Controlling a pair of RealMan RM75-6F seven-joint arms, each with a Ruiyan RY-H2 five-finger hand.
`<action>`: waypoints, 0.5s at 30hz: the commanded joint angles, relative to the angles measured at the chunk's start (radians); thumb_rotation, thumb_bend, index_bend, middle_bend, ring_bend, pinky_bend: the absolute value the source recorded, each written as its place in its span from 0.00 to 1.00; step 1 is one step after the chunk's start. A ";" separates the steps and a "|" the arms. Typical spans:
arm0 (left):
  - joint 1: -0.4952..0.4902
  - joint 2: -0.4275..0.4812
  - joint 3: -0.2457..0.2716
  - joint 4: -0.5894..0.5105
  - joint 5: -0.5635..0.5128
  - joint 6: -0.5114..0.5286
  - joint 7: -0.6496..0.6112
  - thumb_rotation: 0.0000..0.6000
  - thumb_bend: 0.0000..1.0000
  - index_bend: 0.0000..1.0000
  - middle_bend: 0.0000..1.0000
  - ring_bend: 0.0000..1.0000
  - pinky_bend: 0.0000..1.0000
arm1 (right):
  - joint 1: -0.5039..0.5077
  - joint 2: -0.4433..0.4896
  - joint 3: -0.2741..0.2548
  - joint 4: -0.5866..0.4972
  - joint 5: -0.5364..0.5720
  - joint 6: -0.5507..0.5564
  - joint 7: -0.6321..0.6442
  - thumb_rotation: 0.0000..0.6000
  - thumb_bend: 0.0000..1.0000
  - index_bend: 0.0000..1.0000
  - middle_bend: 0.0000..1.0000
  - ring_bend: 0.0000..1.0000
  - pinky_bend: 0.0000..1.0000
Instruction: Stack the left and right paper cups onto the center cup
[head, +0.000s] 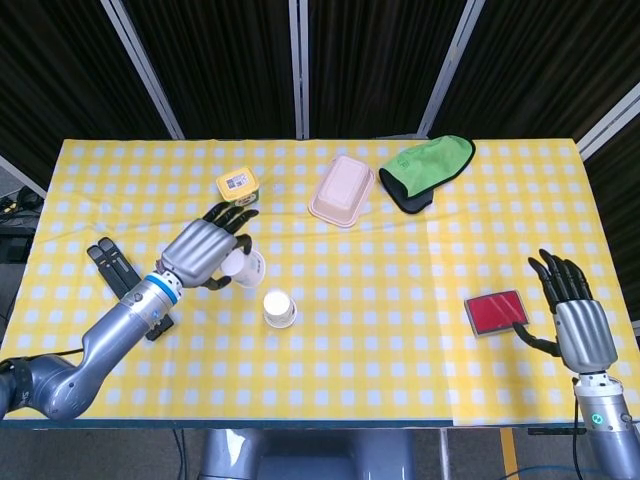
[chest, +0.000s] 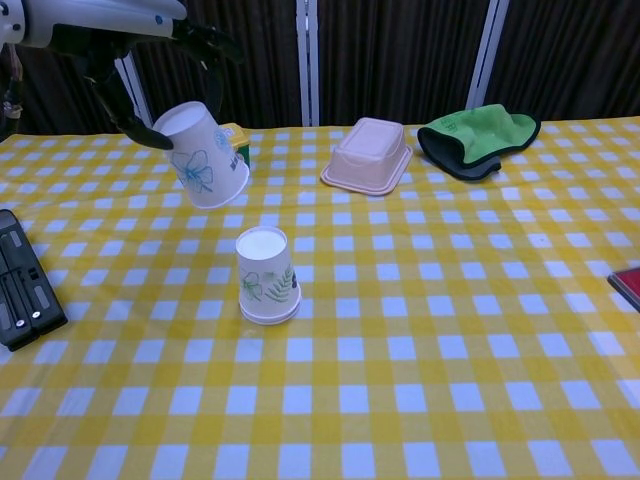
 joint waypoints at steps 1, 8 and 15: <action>-0.007 -0.001 0.015 -0.046 0.026 0.003 0.036 1.00 0.29 0.40 0.00 0.00 0.00 | -0.001 0.002 0.001 -0.001 0.000 -0.002 0.004 1.00 0.12 0.04 0.00 0.00 0.00; -0.032 -0.026 0.042 -0.076 0.005 0.001 0.106 1.00 0.29 0.40 0.00 0.00 0.00 | -0.005 0.006 0.006 0.000 0.000 -0.001 0.017 1.00 0.12 0.05 0.00 0.00 0.00; -0.055 -0.099 0.052 -0.046 -0.032 0.028 0.157 1.00 0.29 0.40 0.00 0.00 0.00 | -0.009 0.008 0.012 0.001 -0.002 0.003 0.024 1.00 0.12 0.05 0.00 0.00 0.00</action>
